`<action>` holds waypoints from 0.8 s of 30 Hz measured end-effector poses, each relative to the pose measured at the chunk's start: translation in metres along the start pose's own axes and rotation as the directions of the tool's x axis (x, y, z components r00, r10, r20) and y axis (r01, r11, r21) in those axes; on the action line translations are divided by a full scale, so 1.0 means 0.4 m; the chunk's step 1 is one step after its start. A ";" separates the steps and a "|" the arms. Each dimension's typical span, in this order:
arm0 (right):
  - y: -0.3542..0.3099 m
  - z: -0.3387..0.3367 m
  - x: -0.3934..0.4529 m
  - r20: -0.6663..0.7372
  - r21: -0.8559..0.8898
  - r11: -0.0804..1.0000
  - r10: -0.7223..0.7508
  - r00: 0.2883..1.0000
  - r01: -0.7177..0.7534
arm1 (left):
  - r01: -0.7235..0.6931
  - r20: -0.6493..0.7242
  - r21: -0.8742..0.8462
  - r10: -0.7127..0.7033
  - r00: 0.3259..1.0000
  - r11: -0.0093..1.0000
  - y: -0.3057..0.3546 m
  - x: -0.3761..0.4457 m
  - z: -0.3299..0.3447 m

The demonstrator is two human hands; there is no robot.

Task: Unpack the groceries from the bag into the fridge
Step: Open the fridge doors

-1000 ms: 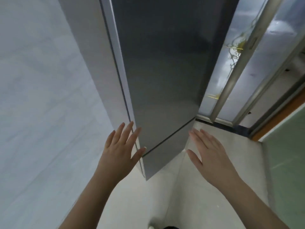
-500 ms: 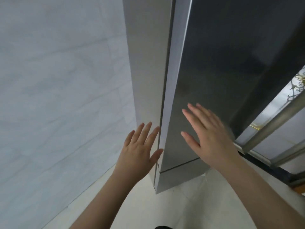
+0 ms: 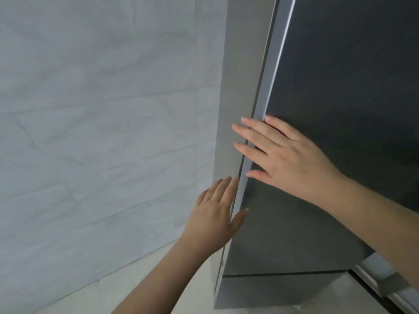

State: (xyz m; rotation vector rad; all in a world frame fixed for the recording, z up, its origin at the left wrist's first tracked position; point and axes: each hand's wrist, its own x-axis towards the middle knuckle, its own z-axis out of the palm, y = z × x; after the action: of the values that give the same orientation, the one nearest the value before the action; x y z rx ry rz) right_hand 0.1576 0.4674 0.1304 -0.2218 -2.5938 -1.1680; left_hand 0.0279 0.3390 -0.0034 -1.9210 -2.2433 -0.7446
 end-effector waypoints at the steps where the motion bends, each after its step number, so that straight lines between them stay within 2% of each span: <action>1: 0.013 0.004 0.018 -0.052 -0.016 0.999 -0.029 0.998 0.028 | 0.008 -0.015 -0.030 -0.008 1.000 1.000 0.011 0.013 0.010; 4: 0.043 0.036 0.063 -0.267 -0.117 0.988 -0.128 0.955 0.099 | 0.081 0.015 -0.128 -0.079 0.997 0.988 0.042 0.047 0.048; 7: 0.051 0.061 0.077 -0.370 -0.168 0.979 -0.173 0.913 0.117 | 0.213 0.027 -0.170 -0.212 0.977 0.962 0.062 0.069 0.076; 10: 0.051 0.077 0.076 -0.435 -0.168 0.978 -0.188 0.881 0.126 | 0.362 0.057 -0.123 -0.358 0.932 0.924 0.079 0.084 0.090; 13: 0.050 0.087 0.081 -0.462 -0.188 0.974 -0.198 0.865 0.123 | 0.375 -0.011 -0.001 -0.375 0.927 0.927 0.089 0.093 0.095; 15: 0.046 0.091 0.081 -0.481 -0.178 0.978 -0.185 0.857 0.111 | 0.412 0.004 0.031 -0.412 0.911 0.911 0.091 0.097 0.099; 17: 0.043 0.092 0.082 -0.500 -0.180 0.979 -0.178 0.847 0.100 | 0.432 0.004 0.005 -0.432 0.902 0.902 0.087 0.096 0.107; 21: 0.040 0.091 0.086 -0.499 -0.206 0.975 -0.177 0.848 0.081 | 0.360 -0.117 -0.057 -0.364 0.924 0.931 0.074 0.088 0.127; 24: 0.038 0.091 0.088 -0.511 -0.192 0.979 -0.153 0.846 0.060 | 0.360 -0.105 -0.100 -0.370 0.923 0.928 0.072 0.088 0.129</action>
State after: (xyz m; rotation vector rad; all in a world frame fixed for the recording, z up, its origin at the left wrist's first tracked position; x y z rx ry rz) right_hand 0.1209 0.5058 0.1295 0.1927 -2.0479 -1.2745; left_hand 0.0604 0.3948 -0.0268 -1.4482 -2.5585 -0.9779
